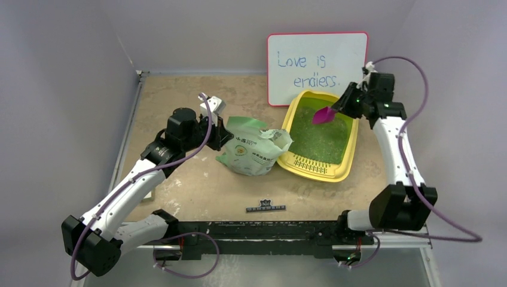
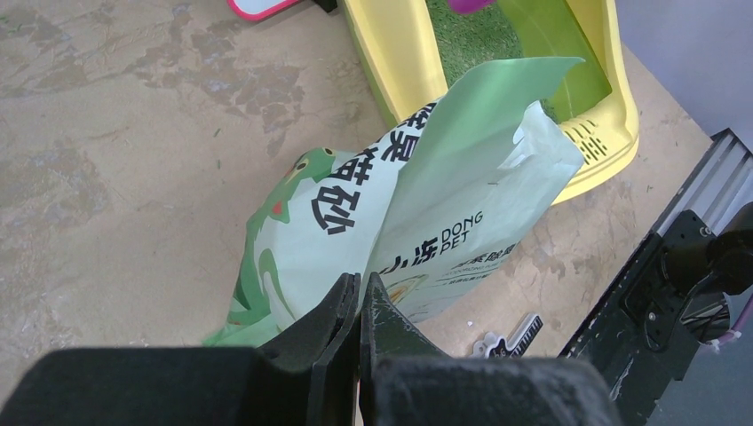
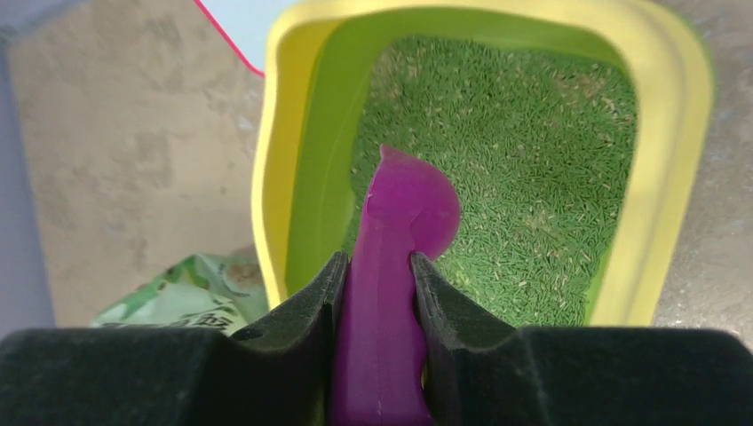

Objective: Fill the litter box with clean litter
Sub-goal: Pour the cat litter into the litter box.

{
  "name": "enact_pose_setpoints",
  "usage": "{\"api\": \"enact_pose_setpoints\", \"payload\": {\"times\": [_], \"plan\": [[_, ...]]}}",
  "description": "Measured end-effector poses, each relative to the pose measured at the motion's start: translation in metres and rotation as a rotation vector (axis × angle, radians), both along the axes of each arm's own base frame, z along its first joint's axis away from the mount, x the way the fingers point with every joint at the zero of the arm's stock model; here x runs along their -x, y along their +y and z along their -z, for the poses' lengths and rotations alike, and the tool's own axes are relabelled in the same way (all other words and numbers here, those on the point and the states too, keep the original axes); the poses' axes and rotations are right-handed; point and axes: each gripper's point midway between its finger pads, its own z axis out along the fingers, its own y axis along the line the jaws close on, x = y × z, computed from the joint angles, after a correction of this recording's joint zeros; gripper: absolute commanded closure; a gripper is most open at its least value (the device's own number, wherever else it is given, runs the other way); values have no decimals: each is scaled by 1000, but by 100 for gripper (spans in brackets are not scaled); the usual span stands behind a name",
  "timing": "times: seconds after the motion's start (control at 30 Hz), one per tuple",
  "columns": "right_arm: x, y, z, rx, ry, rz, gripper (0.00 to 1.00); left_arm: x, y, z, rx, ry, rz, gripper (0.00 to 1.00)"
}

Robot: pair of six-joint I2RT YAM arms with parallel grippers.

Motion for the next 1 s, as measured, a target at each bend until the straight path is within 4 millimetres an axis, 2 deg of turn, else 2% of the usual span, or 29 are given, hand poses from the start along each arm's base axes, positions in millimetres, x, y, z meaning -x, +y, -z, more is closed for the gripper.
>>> {"api": "enact_pose_setpoints", "payload": {"times": [0.17,0.37,0.5,0.83,1.0], "plan": [[-20,24,45,118,130,-66,100,1,1,0,0,-1,-1,100],[-33,36,85,223,221,-102,100,2,1,0,-2,2,-1,100],[-44,32,86,250,202,-77,100,2,2,0,-3,3,-2,100],[-47,-10,73,434,184,68,100,2,3,0,-5,4,-8,100],[-53,-9,58,429,140,72,100,2,3,0,-5,3,-7,100]]}}
